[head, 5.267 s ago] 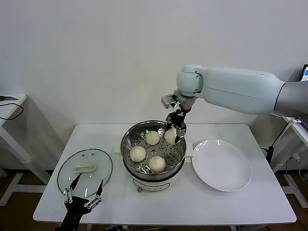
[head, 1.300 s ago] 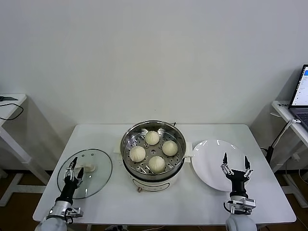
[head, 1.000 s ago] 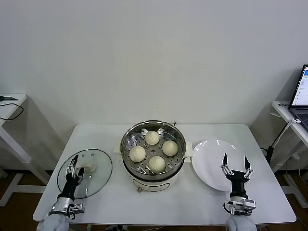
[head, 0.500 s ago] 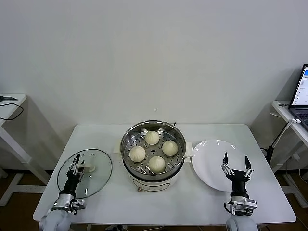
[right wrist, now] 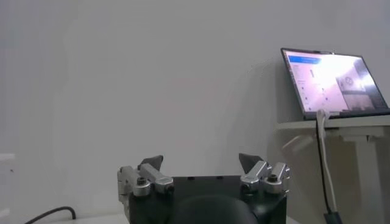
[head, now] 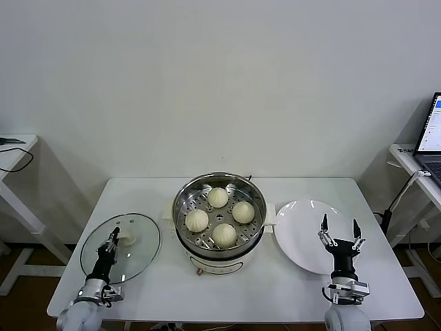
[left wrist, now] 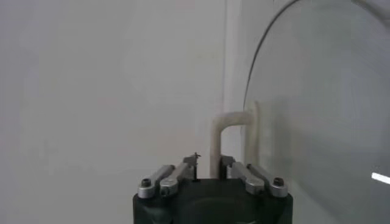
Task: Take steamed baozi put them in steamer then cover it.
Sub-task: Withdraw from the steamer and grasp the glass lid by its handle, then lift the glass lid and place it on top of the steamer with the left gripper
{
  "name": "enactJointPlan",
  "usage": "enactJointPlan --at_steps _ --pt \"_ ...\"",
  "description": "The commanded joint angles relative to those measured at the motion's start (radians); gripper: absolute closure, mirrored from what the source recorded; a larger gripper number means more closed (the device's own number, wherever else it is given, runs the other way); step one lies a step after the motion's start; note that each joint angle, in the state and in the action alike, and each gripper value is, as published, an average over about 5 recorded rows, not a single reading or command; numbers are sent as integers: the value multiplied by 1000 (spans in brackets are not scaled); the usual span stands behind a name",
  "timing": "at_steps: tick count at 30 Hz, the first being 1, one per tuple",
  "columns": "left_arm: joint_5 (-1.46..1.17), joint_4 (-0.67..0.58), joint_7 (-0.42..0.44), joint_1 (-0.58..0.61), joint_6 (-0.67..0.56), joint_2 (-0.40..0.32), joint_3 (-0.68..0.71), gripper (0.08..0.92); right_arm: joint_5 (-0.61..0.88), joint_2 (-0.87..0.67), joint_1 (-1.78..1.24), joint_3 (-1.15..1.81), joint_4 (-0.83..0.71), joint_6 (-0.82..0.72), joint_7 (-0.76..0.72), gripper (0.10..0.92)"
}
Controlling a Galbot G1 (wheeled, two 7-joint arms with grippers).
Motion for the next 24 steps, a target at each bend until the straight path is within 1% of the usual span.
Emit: enactJointPlan --at_steps 1,4,8,14,17,19,22,24 --pt "-41 -164 1 36 31 16 -29 810 -1 2 -2 1 5 2 -1 203" --pt "-80 -303 19 64 63 42 -56 813 -1 3 -3 1 6 4 -2 203" --pt "-123 -516 64 88 121 76 -90 813 -1 5 -3 2 9 5 -2 203" --pt "-85 -758 132 60 208 84 -78 813 3 12 -6 4 16 6 -2 203" --pt "-68 -859 179 54 249 81 -15 813 5 14 -10 6 19 8 -2 203" --pt "-66 -912 214 54 288 78 64 813 7 15 -12 8 19 9 -2 203" --pt "-57 -947 253 44 359 62 207 813 9 18 -12 9 16 11 -2 203" --pt "-33 -948 275 34 402 34 298 813 10 22 -12 9 13 12 -2 203"
